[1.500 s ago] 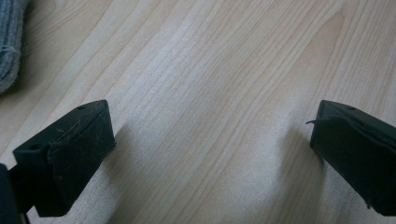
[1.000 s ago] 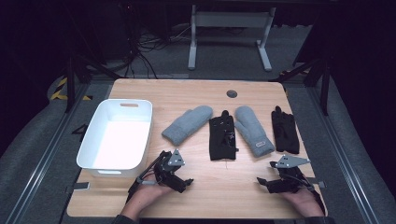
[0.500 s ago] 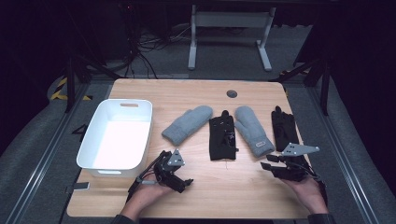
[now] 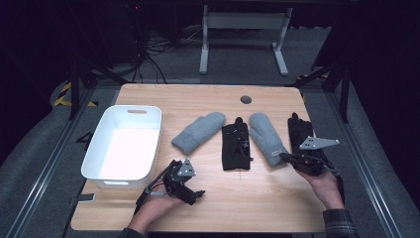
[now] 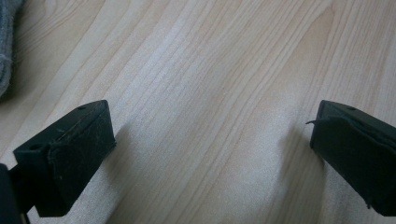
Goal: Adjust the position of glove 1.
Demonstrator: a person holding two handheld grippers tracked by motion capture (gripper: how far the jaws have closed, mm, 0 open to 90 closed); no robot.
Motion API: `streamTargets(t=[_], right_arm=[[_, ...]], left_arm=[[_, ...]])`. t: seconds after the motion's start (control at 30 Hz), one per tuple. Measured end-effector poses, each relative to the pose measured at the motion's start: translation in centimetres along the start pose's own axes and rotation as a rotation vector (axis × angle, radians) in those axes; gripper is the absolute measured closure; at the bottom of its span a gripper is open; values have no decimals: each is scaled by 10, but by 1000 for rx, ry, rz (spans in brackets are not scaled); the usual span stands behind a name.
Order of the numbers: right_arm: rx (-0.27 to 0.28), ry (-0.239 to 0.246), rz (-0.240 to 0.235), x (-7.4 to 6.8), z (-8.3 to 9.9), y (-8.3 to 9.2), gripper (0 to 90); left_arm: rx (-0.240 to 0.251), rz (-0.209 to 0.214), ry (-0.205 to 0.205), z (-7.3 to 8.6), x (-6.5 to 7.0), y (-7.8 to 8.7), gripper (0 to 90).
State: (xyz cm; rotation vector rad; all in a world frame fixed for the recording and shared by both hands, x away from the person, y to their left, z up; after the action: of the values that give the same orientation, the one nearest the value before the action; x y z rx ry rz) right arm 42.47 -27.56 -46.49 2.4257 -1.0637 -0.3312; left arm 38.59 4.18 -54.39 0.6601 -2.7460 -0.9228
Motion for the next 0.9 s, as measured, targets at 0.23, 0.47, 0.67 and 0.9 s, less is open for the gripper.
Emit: streamTargets(t=[0.23, 0.47, 0.67, 0.9], right_arm=[[-23, -3, 27, 19, -2, -15, 900], [-63, 1, 37, 32, 2, -34, 900], [-98, 2, 31, 33, 7, -41, 900], [-108, 11, 15, 25, 12, -35, 900]], left_arm=[[0, 0, 0, 0, 0, 0, 1], [0, 0, 0, 0, 0, 0, 2], [0, 0, 0, 0, 0, 0, 2], [0, 0, 1, 0, 0, 0, 2]])
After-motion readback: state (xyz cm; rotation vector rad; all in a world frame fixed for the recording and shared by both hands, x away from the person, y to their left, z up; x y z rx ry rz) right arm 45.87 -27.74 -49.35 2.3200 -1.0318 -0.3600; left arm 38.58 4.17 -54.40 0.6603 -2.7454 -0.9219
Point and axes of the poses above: each handheld gripper's, and its own axes: y roughly backward along the jaws, z roughly out of its underside, x roughly to its right, the point moved 9 cm from there along -y, roughly forward along the jaws, and after that the axes turned 9 degrees about x, right-handed, at the moved point
